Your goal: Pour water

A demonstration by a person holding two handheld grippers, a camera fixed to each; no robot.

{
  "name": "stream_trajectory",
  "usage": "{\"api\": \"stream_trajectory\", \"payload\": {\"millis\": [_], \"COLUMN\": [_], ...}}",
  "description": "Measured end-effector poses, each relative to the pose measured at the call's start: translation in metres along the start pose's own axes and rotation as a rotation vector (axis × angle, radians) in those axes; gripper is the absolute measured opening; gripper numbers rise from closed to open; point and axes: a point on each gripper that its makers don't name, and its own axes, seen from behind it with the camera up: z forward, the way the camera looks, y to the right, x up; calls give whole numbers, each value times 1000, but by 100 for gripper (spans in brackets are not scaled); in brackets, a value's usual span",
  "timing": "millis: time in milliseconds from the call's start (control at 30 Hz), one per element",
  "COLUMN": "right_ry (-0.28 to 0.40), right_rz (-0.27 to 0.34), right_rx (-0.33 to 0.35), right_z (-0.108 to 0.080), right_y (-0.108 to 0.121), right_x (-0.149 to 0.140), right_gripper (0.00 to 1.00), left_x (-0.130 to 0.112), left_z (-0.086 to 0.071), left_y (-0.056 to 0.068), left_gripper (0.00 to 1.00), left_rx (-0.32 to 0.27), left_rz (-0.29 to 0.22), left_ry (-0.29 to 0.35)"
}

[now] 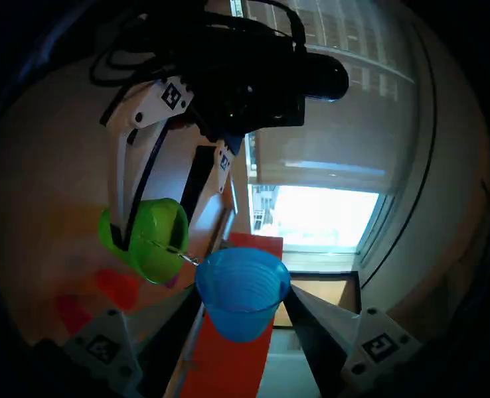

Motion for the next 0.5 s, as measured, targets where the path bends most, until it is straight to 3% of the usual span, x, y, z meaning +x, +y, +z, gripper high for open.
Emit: {"api": "stream_trajectory", "payload": {"millis": [500], "right_ry": [-1], "right_rz": [-33], "right_rx": [-3], "right_z": [-2], "right_y": [1], "right_x": [0], "right_gripper": [89], "left_x": [-1], "left_z": [2], "left_y": [-1], "left_gripper": [87], "left_rx": [0], "left_rz": [-1], "left_ry": [-2]}}
